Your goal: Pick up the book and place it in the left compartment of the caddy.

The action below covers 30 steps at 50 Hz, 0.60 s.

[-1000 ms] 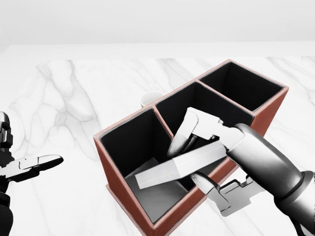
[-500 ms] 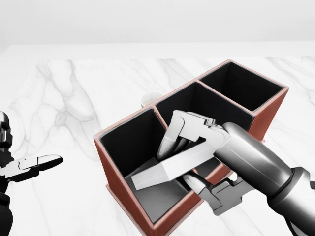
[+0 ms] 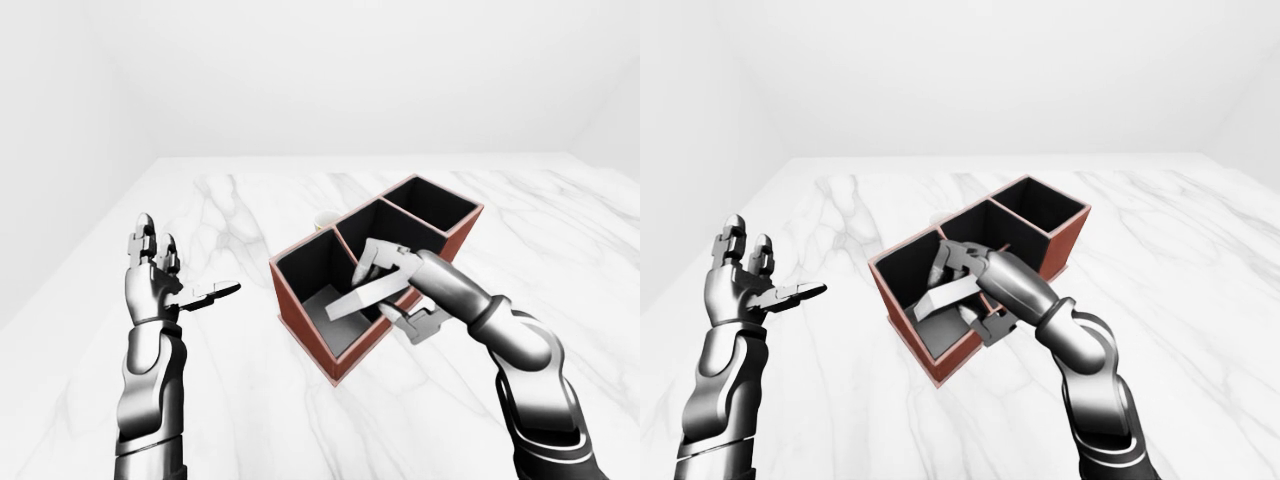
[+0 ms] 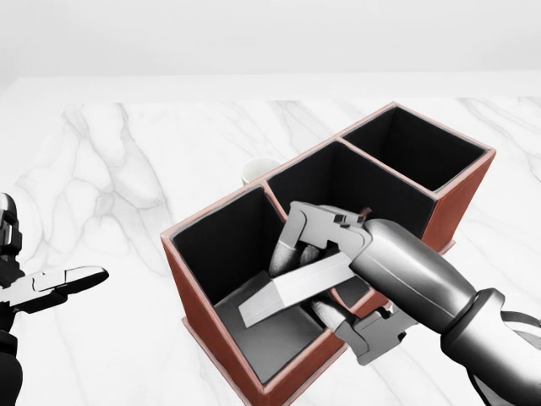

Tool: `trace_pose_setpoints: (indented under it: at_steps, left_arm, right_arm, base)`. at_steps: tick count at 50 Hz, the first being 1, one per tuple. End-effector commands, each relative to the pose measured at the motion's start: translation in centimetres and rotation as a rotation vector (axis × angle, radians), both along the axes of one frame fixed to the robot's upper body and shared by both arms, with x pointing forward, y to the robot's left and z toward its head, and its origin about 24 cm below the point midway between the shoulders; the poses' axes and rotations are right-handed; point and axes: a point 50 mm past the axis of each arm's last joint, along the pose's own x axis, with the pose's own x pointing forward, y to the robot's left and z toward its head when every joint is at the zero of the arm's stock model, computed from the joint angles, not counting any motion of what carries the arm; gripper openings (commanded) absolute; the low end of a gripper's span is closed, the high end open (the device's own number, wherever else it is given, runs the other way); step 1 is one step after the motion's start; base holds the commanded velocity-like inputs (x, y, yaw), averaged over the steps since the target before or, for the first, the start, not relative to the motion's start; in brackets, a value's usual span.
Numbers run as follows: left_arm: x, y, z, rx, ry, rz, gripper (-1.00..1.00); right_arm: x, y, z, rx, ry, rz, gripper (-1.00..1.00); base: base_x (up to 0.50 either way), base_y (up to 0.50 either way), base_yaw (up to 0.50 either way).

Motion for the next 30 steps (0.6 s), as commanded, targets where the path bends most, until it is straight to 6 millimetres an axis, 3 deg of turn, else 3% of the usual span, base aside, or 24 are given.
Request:
trace_pose_setpoints:
  at_steps: [1, 30]
  left_arm:
    - [0.0, 0.0, 0.0, 0.0, 0.0, 0.0, 1.0]
    - [-0.1, 0.0, 0.3, 0.002, -0.011, 0.001, 1.0]
  right_arm:
    - [0.4, -0.2, -0.4, -0.008, 0.013, -0.035, -1.0]
    - [2.3, -0.2, -2.1, -0.026, 0.092, -0.09, -1.0]
  base:
    - [0.0, 0.0, 0.0]
    - [0.0, 0.0, 0.0]
